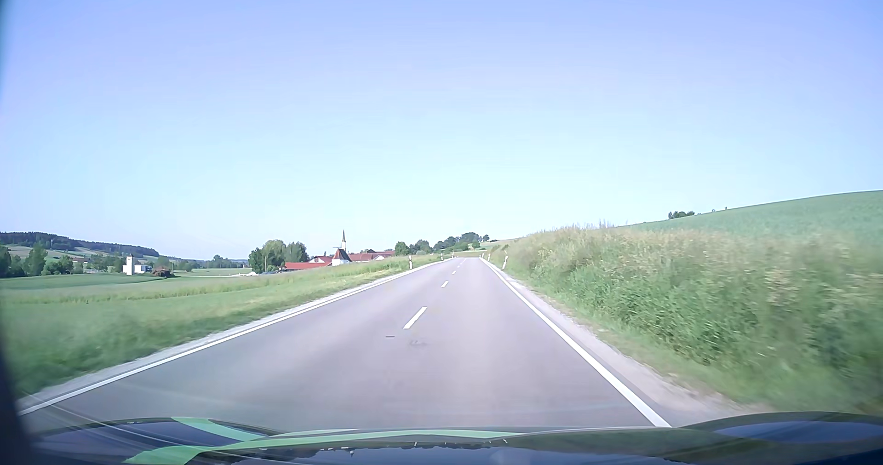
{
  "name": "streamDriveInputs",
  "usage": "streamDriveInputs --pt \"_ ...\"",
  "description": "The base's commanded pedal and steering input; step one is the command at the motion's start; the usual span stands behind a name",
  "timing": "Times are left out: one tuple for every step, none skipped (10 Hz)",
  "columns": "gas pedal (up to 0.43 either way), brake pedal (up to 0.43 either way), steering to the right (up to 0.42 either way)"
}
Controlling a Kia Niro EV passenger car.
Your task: Follow the waypoints while adhering to traffic rules and regulations
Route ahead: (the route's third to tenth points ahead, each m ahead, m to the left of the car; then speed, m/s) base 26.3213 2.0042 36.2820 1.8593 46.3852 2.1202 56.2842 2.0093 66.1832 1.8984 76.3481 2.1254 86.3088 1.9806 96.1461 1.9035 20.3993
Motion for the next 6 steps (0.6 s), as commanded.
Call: streamDriveInputs --pt "0.220 0.000 0.000" --pt "0.228 0.000 -0.001" --pt "0.228 0.000 -0.001" --pt "0.240 0.000 -0.001" --pt "0.240 0.000 -0.001" --pt "0.240 0.000 -0.001"
